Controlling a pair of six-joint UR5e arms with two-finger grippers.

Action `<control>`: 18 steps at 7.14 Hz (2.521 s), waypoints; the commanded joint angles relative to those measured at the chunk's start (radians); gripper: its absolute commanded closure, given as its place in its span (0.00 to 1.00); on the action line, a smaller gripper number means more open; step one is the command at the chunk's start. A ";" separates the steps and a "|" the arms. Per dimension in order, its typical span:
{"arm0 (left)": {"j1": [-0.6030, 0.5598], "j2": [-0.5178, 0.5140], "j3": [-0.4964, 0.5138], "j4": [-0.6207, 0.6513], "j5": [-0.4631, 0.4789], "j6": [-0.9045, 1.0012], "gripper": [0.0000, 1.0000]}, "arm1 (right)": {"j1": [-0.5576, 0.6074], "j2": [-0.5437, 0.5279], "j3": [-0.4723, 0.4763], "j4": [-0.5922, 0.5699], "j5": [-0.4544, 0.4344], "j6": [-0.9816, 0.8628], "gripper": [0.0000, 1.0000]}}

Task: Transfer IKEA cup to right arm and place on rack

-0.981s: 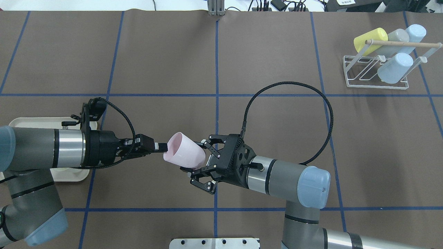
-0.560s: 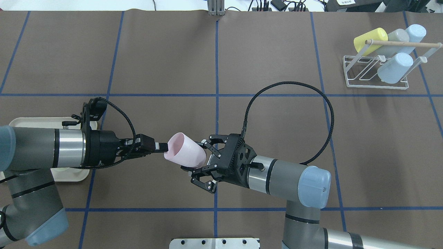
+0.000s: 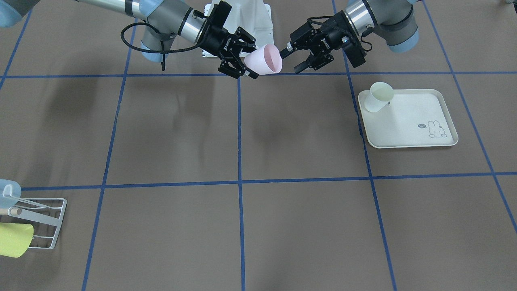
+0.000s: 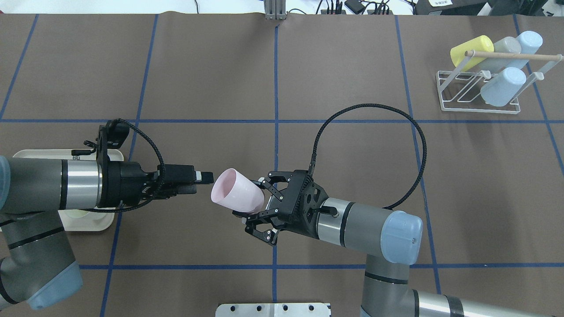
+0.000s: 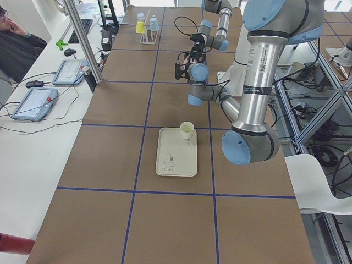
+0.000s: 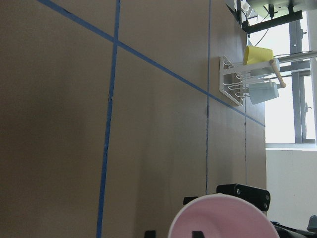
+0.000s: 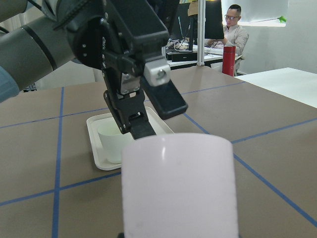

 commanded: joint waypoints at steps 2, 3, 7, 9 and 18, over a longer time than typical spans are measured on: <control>-0.124 0.195 -0.005 0.001 -0.071 0.225 0.00 | 0.068 -0.043 0.010 -0.116 0.010 0.001 1.00; -0.184 0.304 -0.011 0.000 -0.106 0.380 0.00 | 0.103 -0.043 0.040 -0.249 0.011 -0.001 1.00; -0.387 0.497 -0.007 -0.011 -0.252 0.748 0.00 | 0.215 -0.031 0.490 -1.340 0.016 -0.189 1.00; -0.412 0.501 -0.002 -0.011 -0.269 0.776 0.00 | 0.331 -0.031 0.569 -1.725 0.005 -0.422 1.00; -0.413 0.506 -0.002 -0.013 -0.271 0.775 0.00 | 0.465 -0.051 0.418 -2.037 -0.405 -1.220 1.00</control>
